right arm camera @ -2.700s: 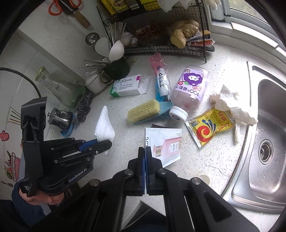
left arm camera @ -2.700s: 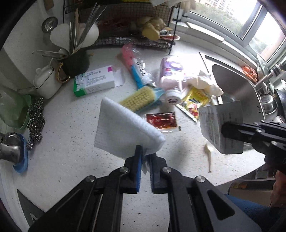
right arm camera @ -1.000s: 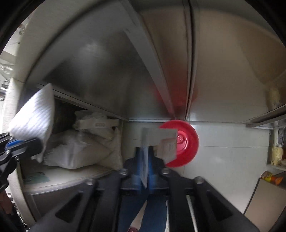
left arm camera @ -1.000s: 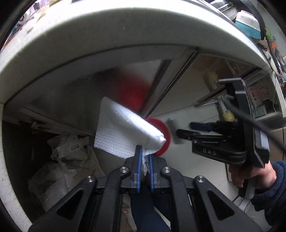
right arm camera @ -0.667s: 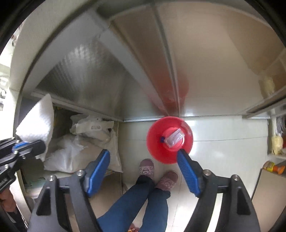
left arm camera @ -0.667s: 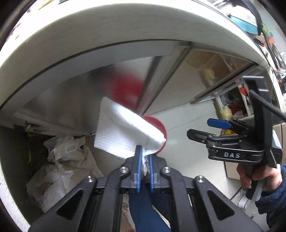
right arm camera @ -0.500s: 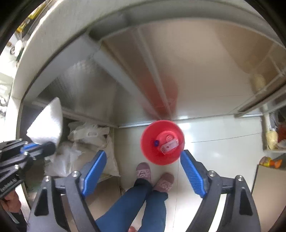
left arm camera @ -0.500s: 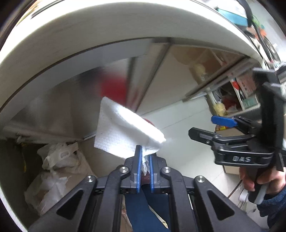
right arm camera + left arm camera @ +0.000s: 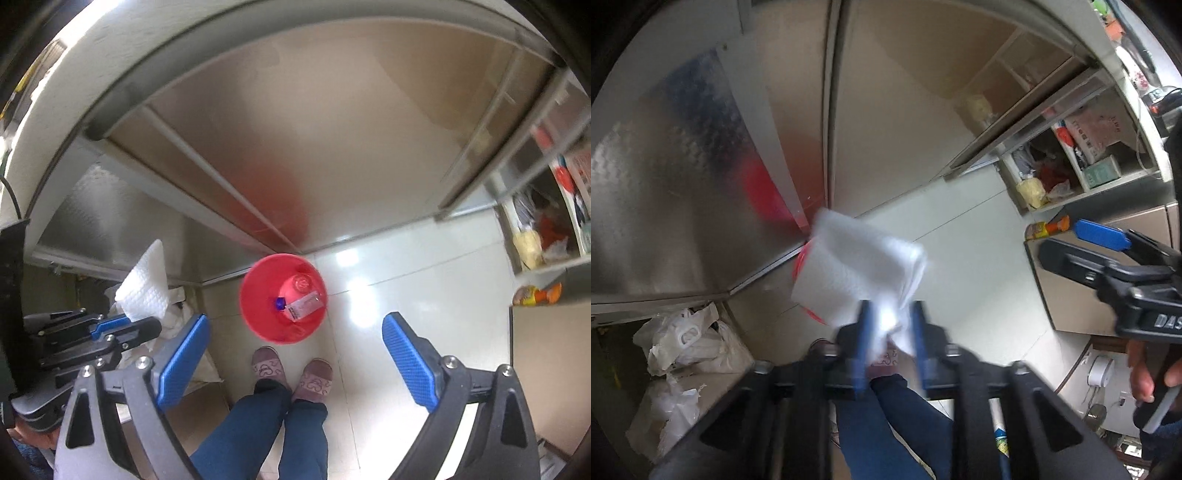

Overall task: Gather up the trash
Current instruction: 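Lower the wipe and sachet into the red bin and open both tools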

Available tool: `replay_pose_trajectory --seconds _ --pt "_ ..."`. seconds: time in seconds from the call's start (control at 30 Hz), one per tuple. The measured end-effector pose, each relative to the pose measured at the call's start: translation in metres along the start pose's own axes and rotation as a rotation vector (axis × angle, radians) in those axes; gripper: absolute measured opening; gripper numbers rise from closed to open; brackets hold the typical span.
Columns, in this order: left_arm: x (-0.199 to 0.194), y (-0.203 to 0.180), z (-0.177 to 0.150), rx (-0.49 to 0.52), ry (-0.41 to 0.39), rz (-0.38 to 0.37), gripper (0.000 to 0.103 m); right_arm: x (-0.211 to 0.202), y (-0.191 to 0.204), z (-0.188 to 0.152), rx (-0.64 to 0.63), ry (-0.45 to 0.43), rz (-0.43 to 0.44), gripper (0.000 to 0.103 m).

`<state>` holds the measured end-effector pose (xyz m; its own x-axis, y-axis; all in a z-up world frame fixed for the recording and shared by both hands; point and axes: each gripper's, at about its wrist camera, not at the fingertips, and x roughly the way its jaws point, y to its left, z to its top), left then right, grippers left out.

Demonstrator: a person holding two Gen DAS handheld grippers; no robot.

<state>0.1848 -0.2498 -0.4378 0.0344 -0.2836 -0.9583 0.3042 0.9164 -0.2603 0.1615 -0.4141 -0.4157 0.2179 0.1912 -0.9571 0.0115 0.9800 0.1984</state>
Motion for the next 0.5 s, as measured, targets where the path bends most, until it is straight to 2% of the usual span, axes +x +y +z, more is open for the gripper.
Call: replay_pose_trajectory --seconds 0.07,0.2,0.3,0.5 --pt "0.001 0.002 0.000 -0.003 -0.009 -0.006 0.043 0.000 -0.003 -0.004 0.015 -0.001 -0.004 0.094" --pt "0.001 0.000 0.001 0.013 -0.004 0.031 0.049 -0.004 -0.008 -0.007 0.027 0.008 -0.007 0.094" --pt "-0.006 0.003 -0.002 0.004 -0.007 0.023 0.057 -0.003 -0.006 -0.012 0.031 0.017 0.001 0.094" --pt "-0.050 0.004 -0.009 -0.002 -0.036 0.072 0.057 -0.023 0.011 -0.011 -0.004 0.007 0.026 0.094"
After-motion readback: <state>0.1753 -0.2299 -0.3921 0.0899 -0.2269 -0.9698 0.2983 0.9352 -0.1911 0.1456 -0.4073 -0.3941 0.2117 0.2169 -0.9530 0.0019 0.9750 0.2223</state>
